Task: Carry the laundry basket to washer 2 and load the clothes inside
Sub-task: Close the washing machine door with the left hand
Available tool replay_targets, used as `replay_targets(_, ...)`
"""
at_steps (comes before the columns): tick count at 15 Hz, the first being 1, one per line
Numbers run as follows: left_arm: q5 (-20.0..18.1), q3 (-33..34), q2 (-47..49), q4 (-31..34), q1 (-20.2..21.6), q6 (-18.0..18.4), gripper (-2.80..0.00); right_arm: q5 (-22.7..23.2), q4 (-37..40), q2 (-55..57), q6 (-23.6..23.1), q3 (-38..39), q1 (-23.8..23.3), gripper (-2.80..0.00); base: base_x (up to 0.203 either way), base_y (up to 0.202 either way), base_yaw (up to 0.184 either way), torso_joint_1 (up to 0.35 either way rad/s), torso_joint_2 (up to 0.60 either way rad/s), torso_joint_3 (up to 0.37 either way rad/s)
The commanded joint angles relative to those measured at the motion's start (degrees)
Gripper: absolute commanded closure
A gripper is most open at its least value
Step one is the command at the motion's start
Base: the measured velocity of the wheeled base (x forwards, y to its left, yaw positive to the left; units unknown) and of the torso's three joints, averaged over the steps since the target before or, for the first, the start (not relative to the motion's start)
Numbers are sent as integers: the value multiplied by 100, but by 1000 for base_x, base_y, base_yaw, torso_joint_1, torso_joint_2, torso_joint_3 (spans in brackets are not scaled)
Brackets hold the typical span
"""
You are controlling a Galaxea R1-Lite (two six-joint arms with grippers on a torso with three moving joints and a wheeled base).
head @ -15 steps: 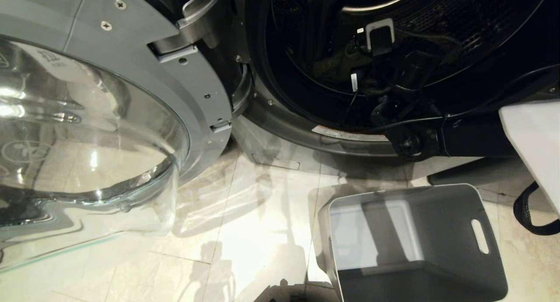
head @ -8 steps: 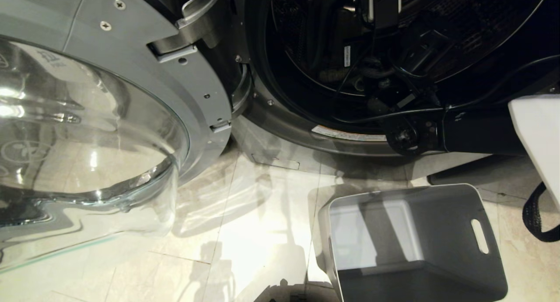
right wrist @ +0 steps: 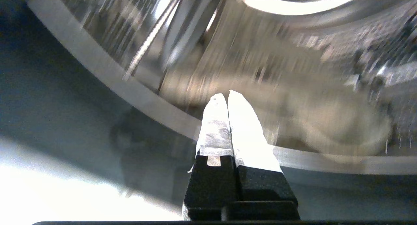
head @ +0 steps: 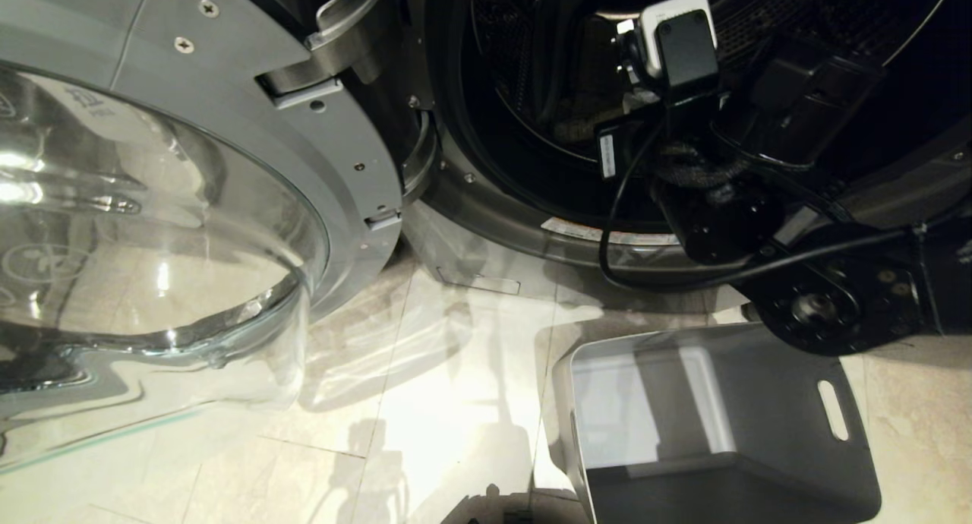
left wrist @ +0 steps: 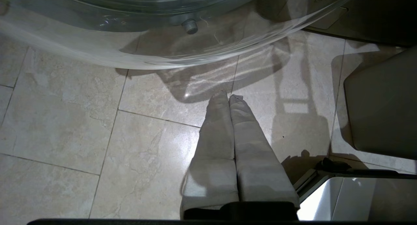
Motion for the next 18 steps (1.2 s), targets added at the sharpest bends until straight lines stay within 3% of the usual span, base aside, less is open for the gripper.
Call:
replay_targets(1,2,0,7,-2,1,-3,0,-49,-25,-741,83,939,143,0,0,0,0,0,0,0)
replay_targets(3,2,0,7,-2,-8,-3,0,-88,-19,-1185,404,1894,276,0,0,0,0,0,0,0)
replay_targets(5,2,0,7,-2,1,-3,0,-43,-2,-1335,887,2304,505,0,0,0,0,0,0,0)
replay_targets(12,2,0,7,-2,1,-3,0,742,-48,-1255,990,3380,722,0,0,0,0,0,0,0)
replay_targets(14,2,0,7,-2,1,-3,0,818,-91,-1247,1139,3739,718,0,0,0,0,0,0,0)
replay_targets(18,2,0,7,-2,1,-3,0,1597,225,-1611,1748,5008,646,0,0,0,0,0,0,0)
